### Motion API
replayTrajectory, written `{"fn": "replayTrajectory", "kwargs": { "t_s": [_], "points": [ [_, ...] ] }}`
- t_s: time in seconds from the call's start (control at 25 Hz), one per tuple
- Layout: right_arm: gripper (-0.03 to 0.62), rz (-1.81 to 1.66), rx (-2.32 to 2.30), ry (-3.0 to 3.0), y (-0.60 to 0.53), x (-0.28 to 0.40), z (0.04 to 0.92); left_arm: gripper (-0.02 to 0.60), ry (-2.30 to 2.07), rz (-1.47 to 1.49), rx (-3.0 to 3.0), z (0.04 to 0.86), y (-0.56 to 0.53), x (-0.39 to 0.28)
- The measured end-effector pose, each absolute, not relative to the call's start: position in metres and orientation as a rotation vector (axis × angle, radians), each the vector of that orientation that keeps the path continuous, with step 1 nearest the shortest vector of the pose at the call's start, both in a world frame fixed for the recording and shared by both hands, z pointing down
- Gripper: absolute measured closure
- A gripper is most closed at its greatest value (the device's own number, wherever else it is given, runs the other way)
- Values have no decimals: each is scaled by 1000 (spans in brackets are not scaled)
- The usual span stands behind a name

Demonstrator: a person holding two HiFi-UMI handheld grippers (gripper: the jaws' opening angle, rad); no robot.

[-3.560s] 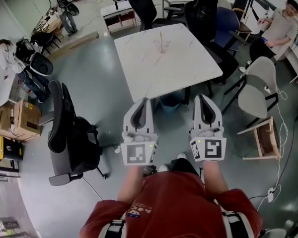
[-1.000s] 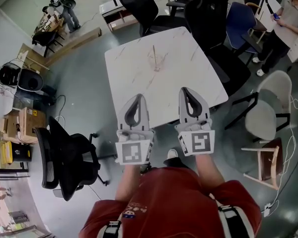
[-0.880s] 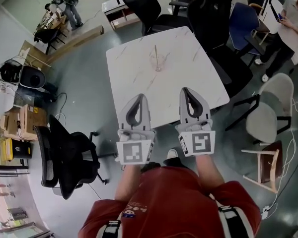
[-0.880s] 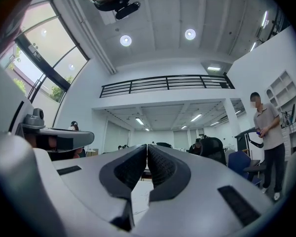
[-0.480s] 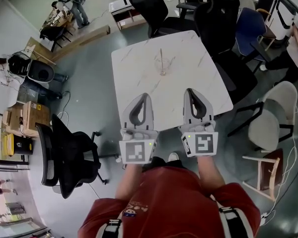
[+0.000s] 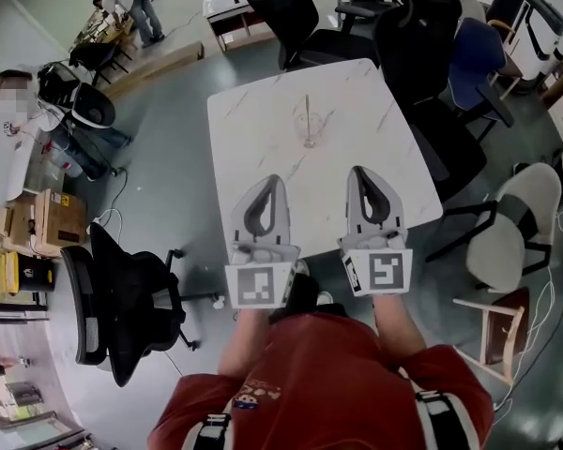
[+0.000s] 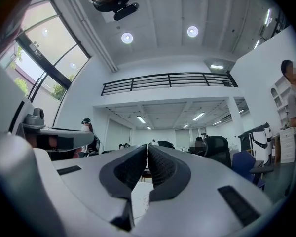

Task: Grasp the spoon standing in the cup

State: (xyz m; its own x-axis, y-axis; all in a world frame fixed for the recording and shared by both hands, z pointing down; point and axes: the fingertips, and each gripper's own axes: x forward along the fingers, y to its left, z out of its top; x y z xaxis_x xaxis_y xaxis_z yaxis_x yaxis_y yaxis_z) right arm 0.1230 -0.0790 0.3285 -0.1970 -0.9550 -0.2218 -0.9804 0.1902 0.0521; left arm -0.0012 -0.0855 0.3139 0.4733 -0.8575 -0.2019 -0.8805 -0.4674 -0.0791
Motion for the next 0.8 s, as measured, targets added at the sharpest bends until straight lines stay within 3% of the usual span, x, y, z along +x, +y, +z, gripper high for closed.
{"fn": "replayTrajectory", "kwargs": {
  "t_s": [0.8],
  "points": [
    [579,310,-1891,2328,-190,93,315,572,1535,243,-2545,304,-195,-33]
  ]
}}
